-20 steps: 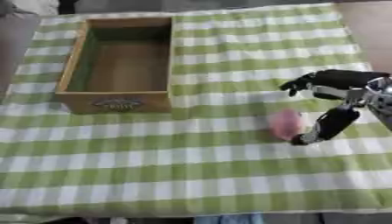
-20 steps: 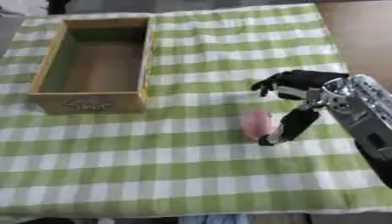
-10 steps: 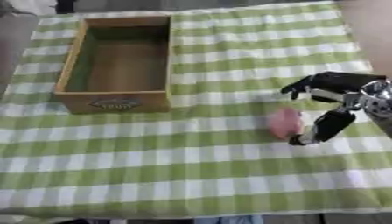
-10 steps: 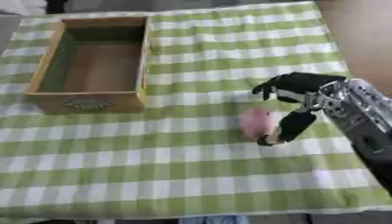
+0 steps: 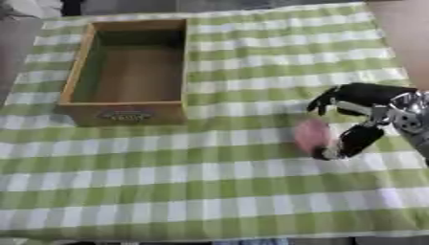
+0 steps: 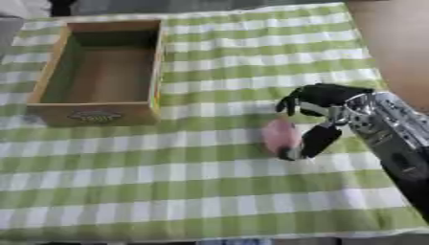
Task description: Pick up objects on the table and place them in the box.
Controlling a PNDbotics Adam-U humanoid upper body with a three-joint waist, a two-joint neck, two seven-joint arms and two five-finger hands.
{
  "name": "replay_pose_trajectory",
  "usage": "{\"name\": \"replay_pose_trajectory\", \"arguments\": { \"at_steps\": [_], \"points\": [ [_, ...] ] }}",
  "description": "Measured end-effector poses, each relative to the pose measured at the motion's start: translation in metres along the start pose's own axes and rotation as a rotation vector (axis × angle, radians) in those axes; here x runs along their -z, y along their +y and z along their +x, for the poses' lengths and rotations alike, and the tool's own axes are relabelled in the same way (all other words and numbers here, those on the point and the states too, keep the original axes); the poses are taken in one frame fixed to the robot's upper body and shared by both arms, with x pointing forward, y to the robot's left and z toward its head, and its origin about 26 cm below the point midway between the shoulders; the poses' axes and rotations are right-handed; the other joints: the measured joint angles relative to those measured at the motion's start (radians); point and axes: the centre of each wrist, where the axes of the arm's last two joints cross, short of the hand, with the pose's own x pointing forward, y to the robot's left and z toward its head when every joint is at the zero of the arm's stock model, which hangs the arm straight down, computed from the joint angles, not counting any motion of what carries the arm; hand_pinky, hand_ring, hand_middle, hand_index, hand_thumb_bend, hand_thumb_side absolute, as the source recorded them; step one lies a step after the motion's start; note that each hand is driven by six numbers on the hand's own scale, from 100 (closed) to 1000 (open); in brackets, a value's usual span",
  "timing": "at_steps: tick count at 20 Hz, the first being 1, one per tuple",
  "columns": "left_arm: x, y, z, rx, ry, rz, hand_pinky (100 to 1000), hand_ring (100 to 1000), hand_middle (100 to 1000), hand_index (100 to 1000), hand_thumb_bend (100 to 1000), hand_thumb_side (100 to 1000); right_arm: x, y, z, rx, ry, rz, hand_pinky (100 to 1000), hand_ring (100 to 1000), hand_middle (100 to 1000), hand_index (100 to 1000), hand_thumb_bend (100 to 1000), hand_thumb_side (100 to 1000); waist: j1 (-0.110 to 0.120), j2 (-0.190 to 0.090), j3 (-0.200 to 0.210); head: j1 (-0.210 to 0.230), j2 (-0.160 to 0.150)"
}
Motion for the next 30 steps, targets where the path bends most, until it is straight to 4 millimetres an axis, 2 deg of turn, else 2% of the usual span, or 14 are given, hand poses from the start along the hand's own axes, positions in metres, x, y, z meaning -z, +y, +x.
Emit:
{"name": "replay_pose_trajectory", "arguments": {
  "at_steps": [5, 10, 13, 14, 19, 24, 26, 30],
  "points": [
    [0.000, 0.000, 0.000, -0.002, -0.001, 0.000, 557, 498, 546, 816, 100, 936, 0.003, 0.004, 0.000, -0.005, 0.010, 0.018, 889, 880, 672, 868, 445, 447, 0.000, 0.000, 0.003, -0.002, -0.008],
    [0.000, 0.000, 0.000, -0.002, -0.002, -0.001, 557, 498, 547, 816, 100, 934, 0.004, 0.005, 0.001, -0.004, 0.008, 0.026, 888, 876, 659, 867, 334, 416, 0.000, 0.000, 0.005, -0.002, -0.010],
    [0.000, 0.000, 0.000, -0.002, -0.003, -0.002, 557, 498, 547, 816, 100, 934, 0.005, 0.005, 0.001, -0.002, 0.009, 0.038, 888, 876, 659, 867, 334, 416, 0.000, 0.000, 0.005, -0.002, -0.013],
    [0.000, 0.000, 0.000, -0.002, -0.003, -0.002, 557, 498, 547, 816, 100, 934, 0.005, 0.005, 0.001, -0.002, 0.008, 0.040, 885, 867, 635, 815, 253, 428, 0.000, 0.000, 0.005, -0.002, -0.014],
    [0.000, 0.000, 0.000, -0.002, -0.002, -0.002, 557, 498, 547, 815, 100, 933, 0.005, 0.003, 0.001, 0.008, -0.004, 0.036, 874, 850, 614, 740, 223, 422, -0.001, 0.000, 0.004, -0.002, -0.016],
    [0.000, 0.000, 0.000, -0.003, -0.002, -0.003, 557, 499, 547, 814, 100, 932, 0.003, 0.001, 0.002, 0.022, -0.022, 0.013, 864, 830, 584, 688, 155, 400, -0.005, 0.000, 0.000, -0.001, -0.016],
    [0.000, 0.000, 0.000, -0.003, -0.002, -0.003, 557, 499, 548, 814, 100, 931, 0.003, -0.002, 0.002, 0.025, -0.029, -0.002, 859, 822, 572, 675, 100, 390, -0.007, 0.000, 0.000, -0.001, -0.016],
    [0.000, -0.001, 0.000, -0.003, -0.002, -0.003, 557, 500, 548, 814, 100, 930, 0.001, -0.007, 0.004, 0.031, -0.042, -0.041, 850, 811, 545, 658, 100, 394, -0.008, -0.001, -0.002, 0.000, -0.016]
  ]
}}
